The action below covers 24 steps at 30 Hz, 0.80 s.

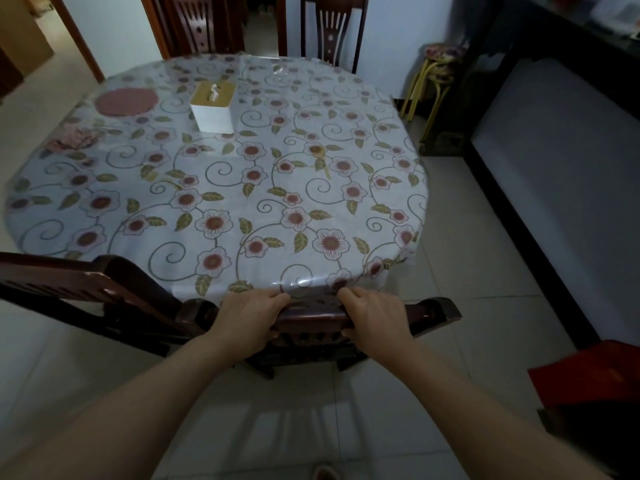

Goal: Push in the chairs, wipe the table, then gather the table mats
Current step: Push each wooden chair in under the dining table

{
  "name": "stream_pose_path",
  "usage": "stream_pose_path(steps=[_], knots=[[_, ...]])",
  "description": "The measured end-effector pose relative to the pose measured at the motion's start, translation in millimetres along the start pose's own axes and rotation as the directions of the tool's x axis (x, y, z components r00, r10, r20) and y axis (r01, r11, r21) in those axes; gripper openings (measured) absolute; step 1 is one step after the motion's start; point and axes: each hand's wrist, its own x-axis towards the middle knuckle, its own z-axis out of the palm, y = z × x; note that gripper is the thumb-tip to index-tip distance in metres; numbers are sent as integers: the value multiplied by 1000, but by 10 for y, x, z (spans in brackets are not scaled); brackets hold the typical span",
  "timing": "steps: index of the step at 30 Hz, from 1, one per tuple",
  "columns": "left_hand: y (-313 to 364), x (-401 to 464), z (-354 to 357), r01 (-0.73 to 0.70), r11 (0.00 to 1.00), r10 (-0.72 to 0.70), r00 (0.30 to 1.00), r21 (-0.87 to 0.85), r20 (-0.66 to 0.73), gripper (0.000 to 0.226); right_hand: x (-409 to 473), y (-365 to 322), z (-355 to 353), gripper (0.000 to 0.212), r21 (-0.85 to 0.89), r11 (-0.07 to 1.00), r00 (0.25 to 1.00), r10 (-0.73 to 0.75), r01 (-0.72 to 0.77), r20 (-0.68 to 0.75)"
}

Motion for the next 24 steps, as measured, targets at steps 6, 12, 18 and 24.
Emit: stream_pose_path(steps=[6,12,18,24], knots=[[41,-29,57,28,999,-30,995,-26,-98,46,-30,-35,-87,30,-6,1000,997,14,-13,79],[-52,122,57,24,1000,-25,994,-10,-103,39,6,-35,-59,36,29,997,995,73,-75,62],[-56,329,15,75,997,-75,997,1,-22,29,195,178,23,37,138,990,999,37,-33,-24],[-212,485,-68,122,991,-126,990,63,60,26,526,226,79,40,105,994,992,-13,26,-123]])
